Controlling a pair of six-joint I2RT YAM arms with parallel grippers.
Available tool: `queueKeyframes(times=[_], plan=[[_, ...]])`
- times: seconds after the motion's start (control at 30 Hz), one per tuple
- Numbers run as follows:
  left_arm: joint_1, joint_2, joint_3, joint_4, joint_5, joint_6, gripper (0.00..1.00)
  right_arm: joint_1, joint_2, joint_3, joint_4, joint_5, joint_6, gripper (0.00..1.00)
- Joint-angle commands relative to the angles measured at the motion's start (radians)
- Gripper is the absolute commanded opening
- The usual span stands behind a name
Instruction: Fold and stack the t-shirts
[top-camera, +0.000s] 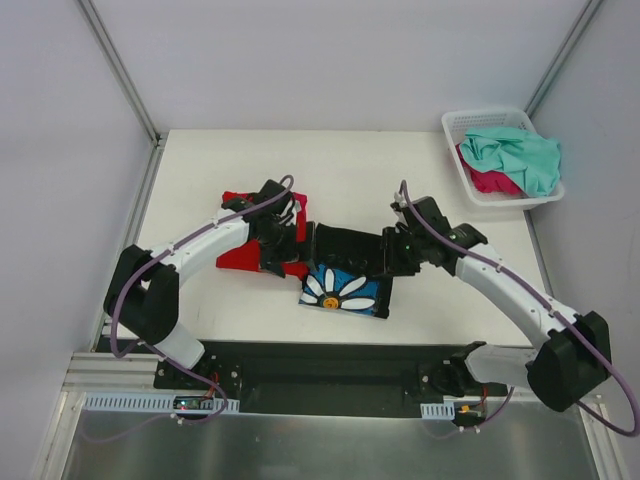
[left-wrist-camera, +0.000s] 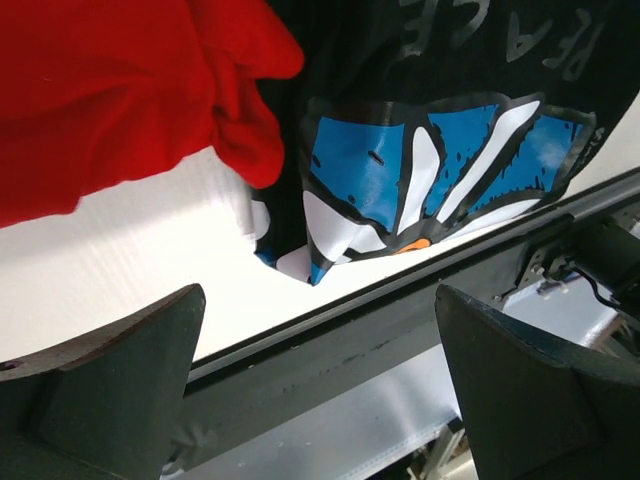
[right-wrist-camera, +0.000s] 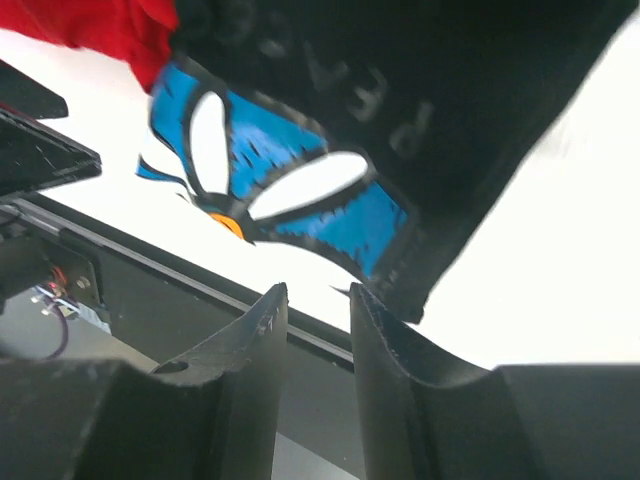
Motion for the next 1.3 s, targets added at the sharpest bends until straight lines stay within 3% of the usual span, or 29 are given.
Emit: queueKeyframes(times=[0.0,0.27,0.6,1.03,1.27], plan=[[-0.01,0.002,-0.077,0.106,0.102,-0.052,0.99,-0.025,-0.121,-0.089,-0.008,0.038,0.024,0.35],[-0.051,-0.039,-0.216,0.283,0.136,-0.131,0.99,-0.095,-0.272,-0.182,-0.02,0.019,0.032,0.36],[-0.058,0.005,-0.301,0.463,0.123,-0.188,0.99,-0.132,-0.333,-0.304,0.0,0.007,0.047,0.4],[-0.077,0.027,-0.37,0.585,0.131,-0.256,0.99,-0.146,-0.349,-0.29,-0.019,0.005,0.036,0.4],[-0.2,0.042,-0.367,0.623,0.11,-0.341,0.99,-0.146,-0.347,-0.294,-0.019,0.007,0.039,0.4]])
